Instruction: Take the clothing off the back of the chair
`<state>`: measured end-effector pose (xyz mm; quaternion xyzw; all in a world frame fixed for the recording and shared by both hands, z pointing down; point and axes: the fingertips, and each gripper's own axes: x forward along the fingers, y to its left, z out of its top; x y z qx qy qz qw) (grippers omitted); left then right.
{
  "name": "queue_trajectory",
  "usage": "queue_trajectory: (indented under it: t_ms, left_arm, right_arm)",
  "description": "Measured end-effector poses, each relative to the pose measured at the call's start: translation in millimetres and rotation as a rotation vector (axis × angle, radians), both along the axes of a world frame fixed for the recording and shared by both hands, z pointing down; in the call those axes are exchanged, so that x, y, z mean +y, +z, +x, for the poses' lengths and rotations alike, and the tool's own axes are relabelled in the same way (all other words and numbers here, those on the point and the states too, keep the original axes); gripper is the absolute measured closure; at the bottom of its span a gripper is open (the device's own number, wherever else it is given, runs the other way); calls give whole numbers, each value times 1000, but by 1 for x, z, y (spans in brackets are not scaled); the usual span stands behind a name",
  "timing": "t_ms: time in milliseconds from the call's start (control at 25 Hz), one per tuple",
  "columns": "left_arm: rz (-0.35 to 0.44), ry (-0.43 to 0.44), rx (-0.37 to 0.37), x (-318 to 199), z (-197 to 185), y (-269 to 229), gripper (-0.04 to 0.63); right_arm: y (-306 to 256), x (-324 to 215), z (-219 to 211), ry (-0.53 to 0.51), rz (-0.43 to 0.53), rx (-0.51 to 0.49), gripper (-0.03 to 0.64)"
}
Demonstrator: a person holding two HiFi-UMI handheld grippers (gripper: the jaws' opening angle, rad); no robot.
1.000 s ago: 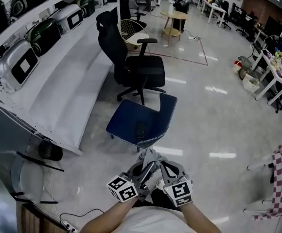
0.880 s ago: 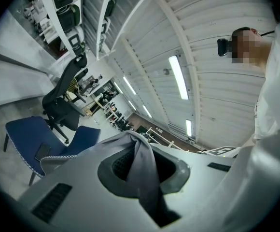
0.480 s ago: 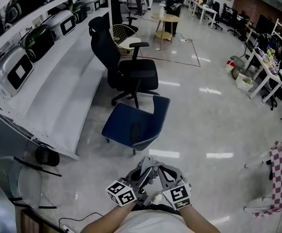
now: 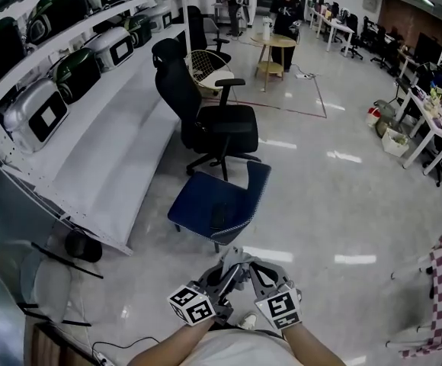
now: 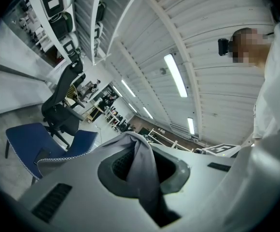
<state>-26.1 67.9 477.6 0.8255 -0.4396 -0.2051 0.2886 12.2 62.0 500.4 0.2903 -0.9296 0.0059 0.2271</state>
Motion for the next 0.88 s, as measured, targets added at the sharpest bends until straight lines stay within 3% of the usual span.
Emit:
queue_trajectory:
  t_ms: [880]
  left_arm:
    - [-1, -36, 15, -7, -12, 3, 560]
  right_arm:
    - [2, -6, -15, -56, 11, 5, 600]
